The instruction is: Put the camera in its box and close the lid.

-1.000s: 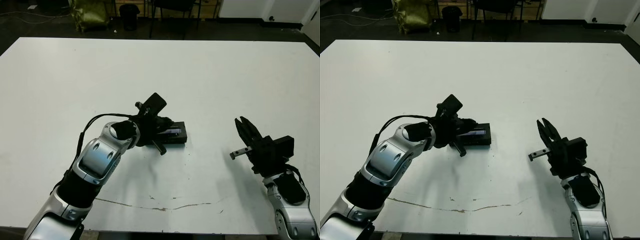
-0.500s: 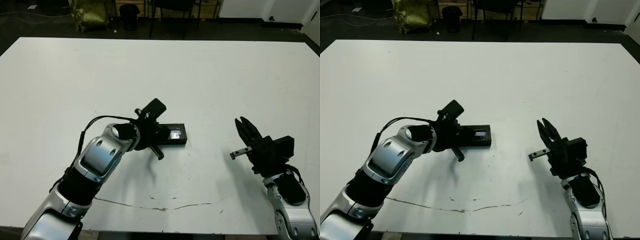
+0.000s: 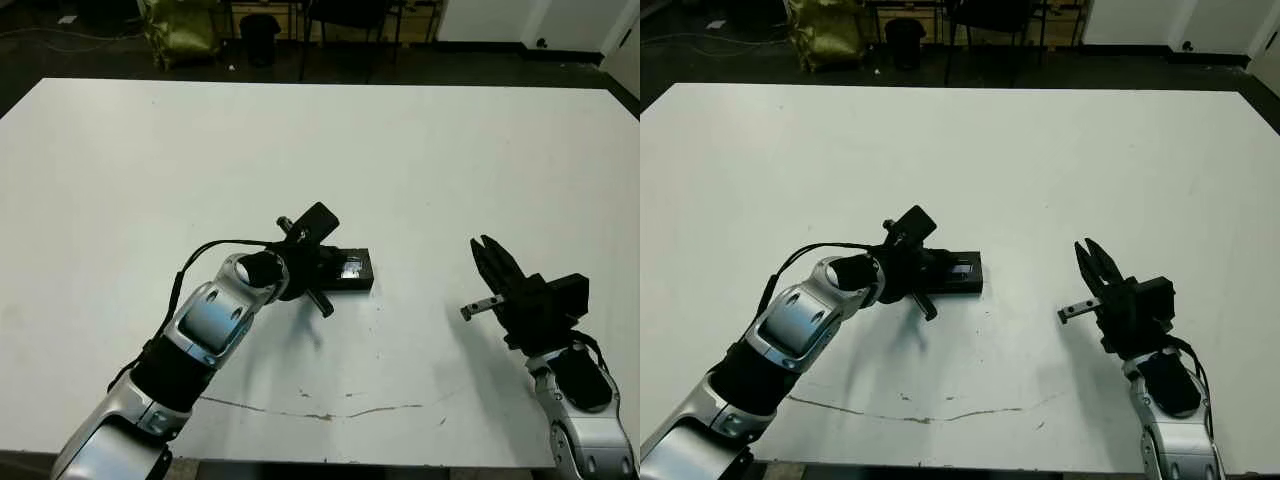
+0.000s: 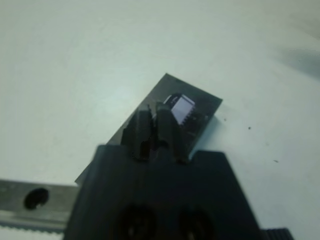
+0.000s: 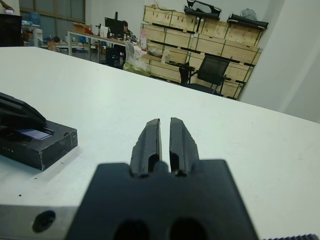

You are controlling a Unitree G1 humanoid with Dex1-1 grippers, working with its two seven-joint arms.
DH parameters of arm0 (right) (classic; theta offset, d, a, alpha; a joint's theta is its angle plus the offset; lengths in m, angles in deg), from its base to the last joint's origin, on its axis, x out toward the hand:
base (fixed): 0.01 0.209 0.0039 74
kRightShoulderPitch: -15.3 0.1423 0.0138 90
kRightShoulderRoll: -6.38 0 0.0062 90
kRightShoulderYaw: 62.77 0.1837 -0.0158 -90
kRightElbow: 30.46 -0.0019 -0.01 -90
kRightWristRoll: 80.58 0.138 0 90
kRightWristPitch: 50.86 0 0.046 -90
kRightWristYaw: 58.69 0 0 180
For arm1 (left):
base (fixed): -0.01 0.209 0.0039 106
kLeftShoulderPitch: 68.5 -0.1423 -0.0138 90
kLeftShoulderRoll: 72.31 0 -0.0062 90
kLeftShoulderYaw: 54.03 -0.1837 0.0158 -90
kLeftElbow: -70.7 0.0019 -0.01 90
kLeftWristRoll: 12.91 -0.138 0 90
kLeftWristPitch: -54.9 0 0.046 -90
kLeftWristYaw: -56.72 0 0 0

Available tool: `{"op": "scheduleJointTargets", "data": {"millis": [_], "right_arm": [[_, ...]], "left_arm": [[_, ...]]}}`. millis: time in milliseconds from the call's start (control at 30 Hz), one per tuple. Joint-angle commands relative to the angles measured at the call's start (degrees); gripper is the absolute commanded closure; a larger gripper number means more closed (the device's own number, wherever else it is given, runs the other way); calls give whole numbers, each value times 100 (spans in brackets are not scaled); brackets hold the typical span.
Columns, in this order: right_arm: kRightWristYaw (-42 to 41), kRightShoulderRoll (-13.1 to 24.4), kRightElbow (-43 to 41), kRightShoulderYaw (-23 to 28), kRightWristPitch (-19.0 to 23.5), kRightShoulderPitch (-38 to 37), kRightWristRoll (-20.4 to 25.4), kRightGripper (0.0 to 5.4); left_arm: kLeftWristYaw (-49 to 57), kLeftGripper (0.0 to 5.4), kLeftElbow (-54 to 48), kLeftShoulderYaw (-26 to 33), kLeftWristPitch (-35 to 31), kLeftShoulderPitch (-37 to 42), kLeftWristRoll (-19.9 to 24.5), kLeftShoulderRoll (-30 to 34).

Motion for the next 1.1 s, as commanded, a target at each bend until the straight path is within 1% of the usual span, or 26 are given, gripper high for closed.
{"op": "scheduleJointTargets", "data": {"millis": [33,167,233,400,533,633,733,833,867,900,967,1033,1100], "right_arm": [[21,17,-28,9,141,-103,-31,540],[-8,9,51,5,13,-91,-49,540],[-29,-8,60,10,40,-84,9,540],[-90,-10,149,14,-99,-41,59,540],[-77,-5,91,17,-106,-48,51,540],[-77,-62,25,26,-149,-60,138,540],[72,-158,-243,20,15,-128,167,540],[320,-302,-589,-2,153,-202,71,540],[447,-363,-731,-15,271,-221,31,540],[609,-436,-904,-35,464,-239,-15,540],[826,-576,-1117,-71,696,-234,-40,540],[1122,-765,-1349,-146,952,-214,-149,540],[1385,-937,-1557,-247,1248,-175,-252,540]], "left_arm": [[-63,539,348,-122,-335,-324,-73,101],[-86,539,119,-93,-403,-379,-37,147],[-86,539,-178,79,-499,-459,89,146],[-33,539,-1238,744,-869,-689,555,164],[87,539,-2025,1494,-1505,-726,1124,80],[85,539,-2404,2074,-1637,-740,1519,159],[54,539,-2573,2466,-1357,-843,1745,306],[158,539,-2716,2923,-1045,-957,1920,350],[224,539,-2747,3081,-856,-1026,1963,311],[299,539,-2751,3218,-543,-1129,1971,231],[467,539,-2717,3360,101,-1327,1886,110],[666,539,-2530,3499,851,-1539,1810,-105],[888,539,-2350,3592,1456,-1739,1772,-341]]}}
